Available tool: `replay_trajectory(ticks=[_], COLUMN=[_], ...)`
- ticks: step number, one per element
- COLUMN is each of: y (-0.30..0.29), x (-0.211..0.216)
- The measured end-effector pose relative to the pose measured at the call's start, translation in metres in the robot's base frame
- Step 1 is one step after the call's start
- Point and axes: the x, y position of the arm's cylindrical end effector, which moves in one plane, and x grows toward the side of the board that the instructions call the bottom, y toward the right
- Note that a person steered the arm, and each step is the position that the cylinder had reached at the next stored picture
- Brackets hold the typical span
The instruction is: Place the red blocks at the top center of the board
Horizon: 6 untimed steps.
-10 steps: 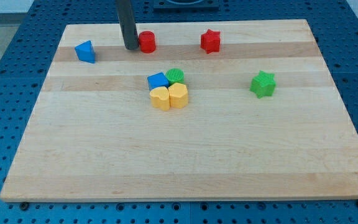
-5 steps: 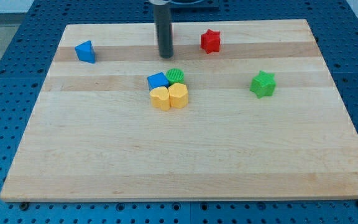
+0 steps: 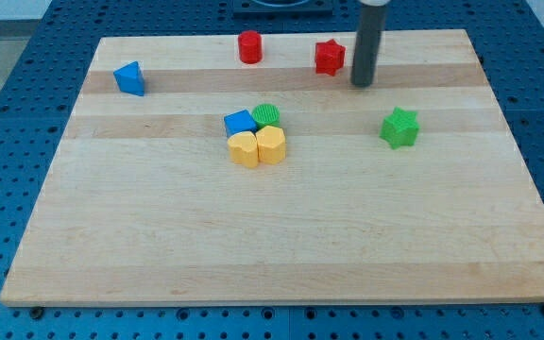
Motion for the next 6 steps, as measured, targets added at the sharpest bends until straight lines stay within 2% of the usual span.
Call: replay_trajectory(ticks=[1, 2, 3, 4, 5, 6], y=[-0.029, -0.089, -0.105, -0.056, -0.036, -0.070], x=[-0.020, -0.041, -0.036, -0.031, -0.049, -0.070])
